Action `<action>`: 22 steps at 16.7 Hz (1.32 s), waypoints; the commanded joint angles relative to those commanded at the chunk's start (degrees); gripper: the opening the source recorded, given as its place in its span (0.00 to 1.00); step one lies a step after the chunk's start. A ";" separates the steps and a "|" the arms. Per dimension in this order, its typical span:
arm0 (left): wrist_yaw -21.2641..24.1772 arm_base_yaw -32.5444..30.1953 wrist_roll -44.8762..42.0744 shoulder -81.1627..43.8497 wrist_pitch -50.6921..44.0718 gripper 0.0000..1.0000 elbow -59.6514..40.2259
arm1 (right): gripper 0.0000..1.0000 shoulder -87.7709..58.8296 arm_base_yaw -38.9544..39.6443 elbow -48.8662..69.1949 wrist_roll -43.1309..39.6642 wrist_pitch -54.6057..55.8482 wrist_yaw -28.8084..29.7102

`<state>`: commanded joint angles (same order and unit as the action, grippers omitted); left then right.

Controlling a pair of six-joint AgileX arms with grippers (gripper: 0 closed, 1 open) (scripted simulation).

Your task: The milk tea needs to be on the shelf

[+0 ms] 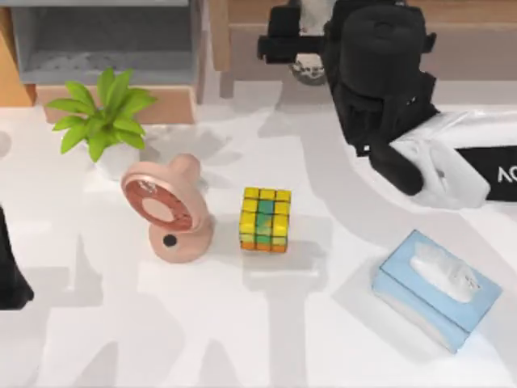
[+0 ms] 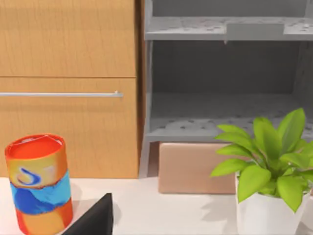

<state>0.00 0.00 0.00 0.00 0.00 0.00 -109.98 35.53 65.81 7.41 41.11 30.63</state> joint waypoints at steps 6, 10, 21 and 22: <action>0.00 0.00 0.00 0.00 0.00 1.00 0.00 | 0.00 7.47 -10.30 3.84 -3.25 -12.30 -9.98; 0.00 0.00 0.00 0.00 0.00 1.00 0.00 | 0.00 8.98 -19.20 6.64 -4.99 -20.30 -16.47; 0.00 0.00 0.00 0.00 0.00 1.00 0.00 | 0.00 8.64 -31.70 12.80 -6.24 -29.41 -25.11; 0.00 0.00 0.00 0.00 0.00 1.00 0.00 | 0.00 8.64 -31.70 12.80 -6.24 -29.41 -25.11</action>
<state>0.00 0.00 0.00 0.00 0.00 0.00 -101.35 3.83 78.61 1.17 11.70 5.52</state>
